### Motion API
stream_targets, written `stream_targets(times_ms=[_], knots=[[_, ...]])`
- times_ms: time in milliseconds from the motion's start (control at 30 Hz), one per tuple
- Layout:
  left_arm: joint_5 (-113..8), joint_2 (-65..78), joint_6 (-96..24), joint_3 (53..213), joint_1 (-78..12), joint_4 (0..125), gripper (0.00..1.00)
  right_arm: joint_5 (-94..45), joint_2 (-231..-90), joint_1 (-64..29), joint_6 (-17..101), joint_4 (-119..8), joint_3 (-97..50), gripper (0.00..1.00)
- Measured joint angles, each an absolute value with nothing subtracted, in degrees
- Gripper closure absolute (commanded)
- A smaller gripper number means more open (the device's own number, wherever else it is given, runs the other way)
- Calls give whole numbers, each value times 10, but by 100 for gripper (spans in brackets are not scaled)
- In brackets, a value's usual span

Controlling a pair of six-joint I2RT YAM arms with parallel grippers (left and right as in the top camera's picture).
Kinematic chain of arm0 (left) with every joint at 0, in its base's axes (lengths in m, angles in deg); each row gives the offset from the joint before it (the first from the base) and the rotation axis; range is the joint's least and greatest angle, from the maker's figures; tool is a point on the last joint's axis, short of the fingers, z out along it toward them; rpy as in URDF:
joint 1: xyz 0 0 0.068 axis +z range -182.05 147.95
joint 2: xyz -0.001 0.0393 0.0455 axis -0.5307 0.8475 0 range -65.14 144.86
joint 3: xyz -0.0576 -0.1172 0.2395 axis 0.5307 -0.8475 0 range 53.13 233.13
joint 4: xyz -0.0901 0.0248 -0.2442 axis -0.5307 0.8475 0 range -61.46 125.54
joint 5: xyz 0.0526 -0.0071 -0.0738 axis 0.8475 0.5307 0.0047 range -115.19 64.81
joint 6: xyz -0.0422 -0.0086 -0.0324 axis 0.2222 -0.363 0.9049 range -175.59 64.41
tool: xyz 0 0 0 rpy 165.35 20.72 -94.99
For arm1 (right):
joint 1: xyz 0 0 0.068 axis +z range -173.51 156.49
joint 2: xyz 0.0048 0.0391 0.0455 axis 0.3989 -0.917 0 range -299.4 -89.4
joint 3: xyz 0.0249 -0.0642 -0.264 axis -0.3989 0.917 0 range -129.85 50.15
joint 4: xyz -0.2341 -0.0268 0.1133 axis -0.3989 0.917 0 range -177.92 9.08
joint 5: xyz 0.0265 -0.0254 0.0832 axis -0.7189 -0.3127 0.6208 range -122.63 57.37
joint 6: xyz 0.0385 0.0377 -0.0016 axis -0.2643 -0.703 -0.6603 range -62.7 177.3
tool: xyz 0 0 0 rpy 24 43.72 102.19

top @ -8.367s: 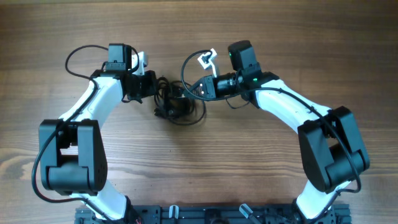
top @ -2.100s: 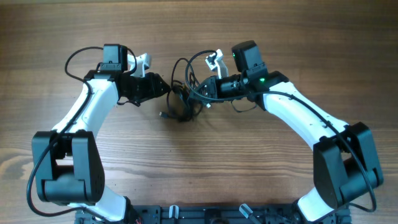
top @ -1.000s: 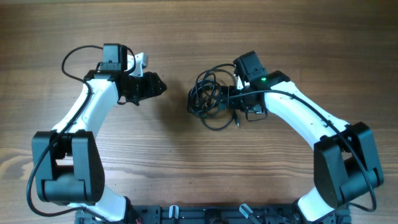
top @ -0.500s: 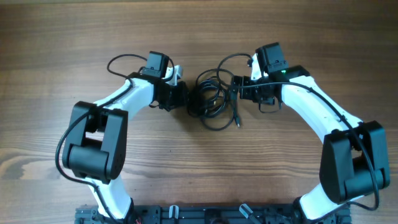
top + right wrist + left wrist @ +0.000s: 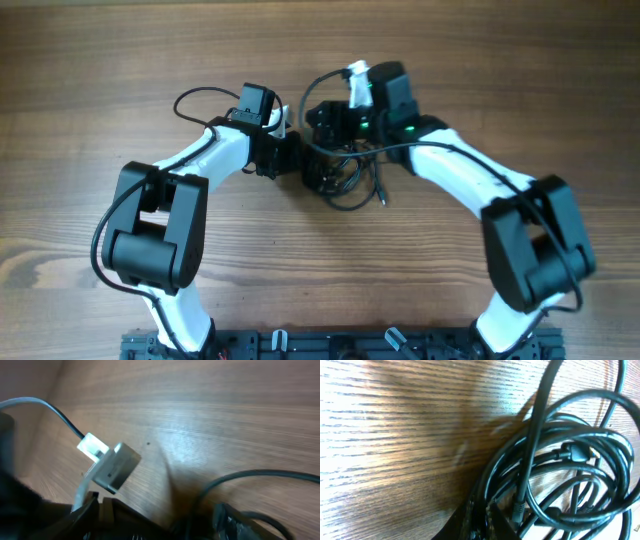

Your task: Untangle cables

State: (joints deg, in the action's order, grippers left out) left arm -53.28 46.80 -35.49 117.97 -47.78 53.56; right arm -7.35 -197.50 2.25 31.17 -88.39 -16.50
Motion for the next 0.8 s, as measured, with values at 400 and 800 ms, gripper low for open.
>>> stream_targets(times_ms=[400, 800], knots=[[-532, 468, -355, 1180, -479, 536, 88, -126, -2076, 33, 232, -917, -167, 61], [-536, 468, -355, 1180, -479, 534, 60, -46, -2071, 10, 191, -933, -167, 96]])
